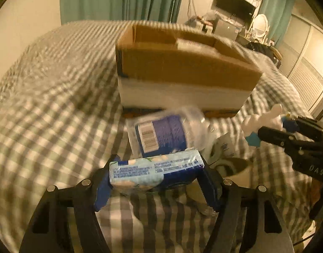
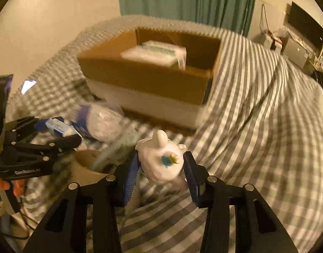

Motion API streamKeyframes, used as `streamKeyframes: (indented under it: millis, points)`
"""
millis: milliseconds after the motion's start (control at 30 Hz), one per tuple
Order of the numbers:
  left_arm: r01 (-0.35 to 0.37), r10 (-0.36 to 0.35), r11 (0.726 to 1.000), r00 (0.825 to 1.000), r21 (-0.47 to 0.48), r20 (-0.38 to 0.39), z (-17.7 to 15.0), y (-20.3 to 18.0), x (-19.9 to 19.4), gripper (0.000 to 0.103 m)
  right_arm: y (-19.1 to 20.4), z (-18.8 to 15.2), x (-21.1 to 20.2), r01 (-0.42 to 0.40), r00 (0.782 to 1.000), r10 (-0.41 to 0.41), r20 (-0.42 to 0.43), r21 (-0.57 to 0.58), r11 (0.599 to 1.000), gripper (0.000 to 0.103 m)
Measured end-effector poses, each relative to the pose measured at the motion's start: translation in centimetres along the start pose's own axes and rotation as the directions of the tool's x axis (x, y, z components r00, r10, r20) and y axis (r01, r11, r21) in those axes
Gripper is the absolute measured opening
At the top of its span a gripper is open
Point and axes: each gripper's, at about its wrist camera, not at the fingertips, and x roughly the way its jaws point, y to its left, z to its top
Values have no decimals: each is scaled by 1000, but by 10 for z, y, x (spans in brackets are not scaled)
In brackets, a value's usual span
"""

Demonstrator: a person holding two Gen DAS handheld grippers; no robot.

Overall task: Organize objects
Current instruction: 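Grasp the white plush toy with the right gripper while the left grasps the small blue box, then release the plush toy and small blue box into the cardboard box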

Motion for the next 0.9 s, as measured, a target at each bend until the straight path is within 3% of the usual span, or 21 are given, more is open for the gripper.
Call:
streamKeyframes:
  millis: [167, 433, 667, 900]
  points:
    - [8, -9, 1000, 995, 8, 104, 27, -2, -42, 73, 11, 28, -42, 17, 993, -10, 119, -59, 998, 43]
    - [-30, 12, 998, 958, 58, 285, 111, -9, -76, 73, 12, 93, -79, 77, 962, -50, 267, -91, 993, 43]
    - [-68, 38, 994, 950, 87, 310, 172, -9, -47, 73, -3, 145, -60, 99, 953, -78, 292, -58, 993, 43]
    - [-96, 59, 987, 964, 131, 258, 196, -13, 4, 73, -23, 175, -14, 86, 963, -77, 259, -25, 996, 43]
